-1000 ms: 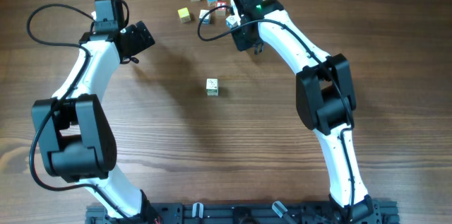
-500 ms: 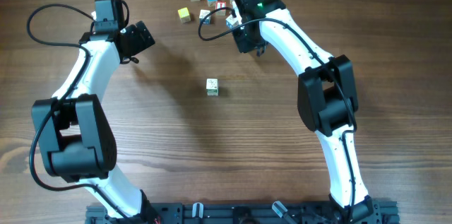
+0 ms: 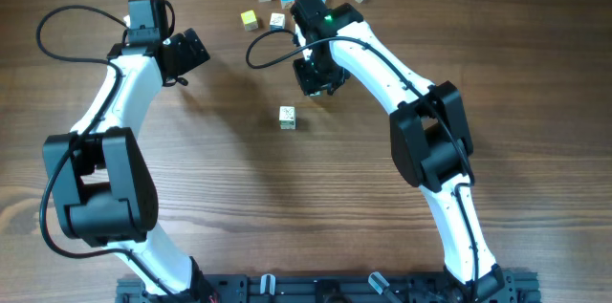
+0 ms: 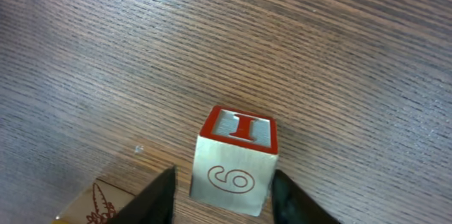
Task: Form a tower
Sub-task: 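Carry the red-edged block toward the stacked blocks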
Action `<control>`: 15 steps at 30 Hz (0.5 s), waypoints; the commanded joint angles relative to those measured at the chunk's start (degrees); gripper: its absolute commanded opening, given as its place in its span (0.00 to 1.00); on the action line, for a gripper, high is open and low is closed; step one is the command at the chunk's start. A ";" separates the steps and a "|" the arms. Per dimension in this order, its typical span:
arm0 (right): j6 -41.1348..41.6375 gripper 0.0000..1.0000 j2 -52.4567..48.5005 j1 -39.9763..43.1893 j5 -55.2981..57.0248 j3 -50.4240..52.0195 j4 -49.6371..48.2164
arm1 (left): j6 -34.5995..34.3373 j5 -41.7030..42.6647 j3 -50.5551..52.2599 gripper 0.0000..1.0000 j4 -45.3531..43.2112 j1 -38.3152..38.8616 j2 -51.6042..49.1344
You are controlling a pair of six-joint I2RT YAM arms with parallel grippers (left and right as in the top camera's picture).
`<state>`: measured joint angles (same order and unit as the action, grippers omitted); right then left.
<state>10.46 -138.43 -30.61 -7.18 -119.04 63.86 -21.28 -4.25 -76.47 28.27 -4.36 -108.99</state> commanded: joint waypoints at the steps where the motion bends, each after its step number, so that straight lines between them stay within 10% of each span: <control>1: 0.46 0.45 1.40 0.13 1.27 -0.46 -0.13 | 0.28 -0.33 -0.59 1.00 0.00 -0.09 -0.52; 11: 0.70 0.29 1.40 0.13 2.27 -0.46 -1.25 | 0.28 -0.33 -0.59 1.00 0.00 -0.09 -0.52; 15: 0.63 0.44 1.40 0.15 2.27 -0.46 -1.31 | 0.28 -0.33 -0.59 1.00 0.00 -0.09 -0.52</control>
<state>10.83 -138.41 -30.57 -5.69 -119.04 62.43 -21.28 -4.25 -76.47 28.25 -4.36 -108.99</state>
